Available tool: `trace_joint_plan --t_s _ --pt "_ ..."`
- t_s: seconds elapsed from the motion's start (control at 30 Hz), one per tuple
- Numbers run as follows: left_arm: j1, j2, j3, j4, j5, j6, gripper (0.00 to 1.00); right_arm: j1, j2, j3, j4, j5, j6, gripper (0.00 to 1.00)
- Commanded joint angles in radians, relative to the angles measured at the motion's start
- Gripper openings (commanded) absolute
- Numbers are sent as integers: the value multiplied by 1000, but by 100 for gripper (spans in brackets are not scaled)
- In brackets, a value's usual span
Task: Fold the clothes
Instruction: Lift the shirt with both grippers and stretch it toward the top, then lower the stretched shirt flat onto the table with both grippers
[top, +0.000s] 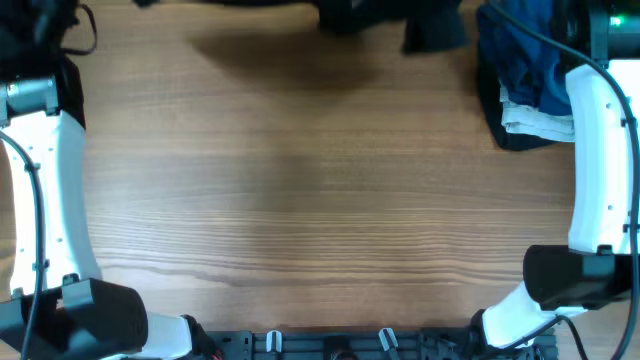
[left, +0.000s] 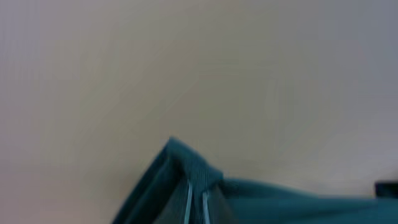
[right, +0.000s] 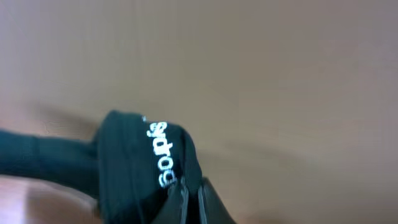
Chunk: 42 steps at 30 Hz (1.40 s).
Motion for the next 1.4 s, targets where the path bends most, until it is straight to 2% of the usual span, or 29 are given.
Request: trace_joint_plan --t_s 0.0,0.03,0.13,0.3,0.47,0.57,0.63,0.83,1.03,1.17,1.37 --pt "16 78 -13 -315 6 143 4 -16 71 9 -188 -95 -64 4" --pt "16 113 -13 -452 5 214 4 -16 104 9 -270 -125 -84 4" --pt "18 187 -13 -682 -8 335 4 -16 179 9 -428 -195 -110 4" --pt "30 222 -12 -874 -9 334 4 -16 201 10 -678 -201 -135 4" --pt "31 220 -12 -1162 -33 335 4 -13 200 10 -958 -291 -158 4" --pt "31 220 -12 -1304 -111 335 4 0 200 10 -1077 -296 -158 4" --pt "31 220 -13 -1383 -158 334 4 8 186 -29 -1076 -262 -101 4" --pt "16 220 -63 -1432 -257 315 4 18 138 -273 -1067 -158 -50 4" --pt "16 220 -285 -1391 -257 277 4 17 -48 -610 -938 -105 41 4" --pt "16 188 -361 -1334 -257 240 4 18 -113 -788 -835 -101 85 4" --pt "16 43 -361 -1318 -319 139 4 18 -212 -833 -801 -90 105 4"
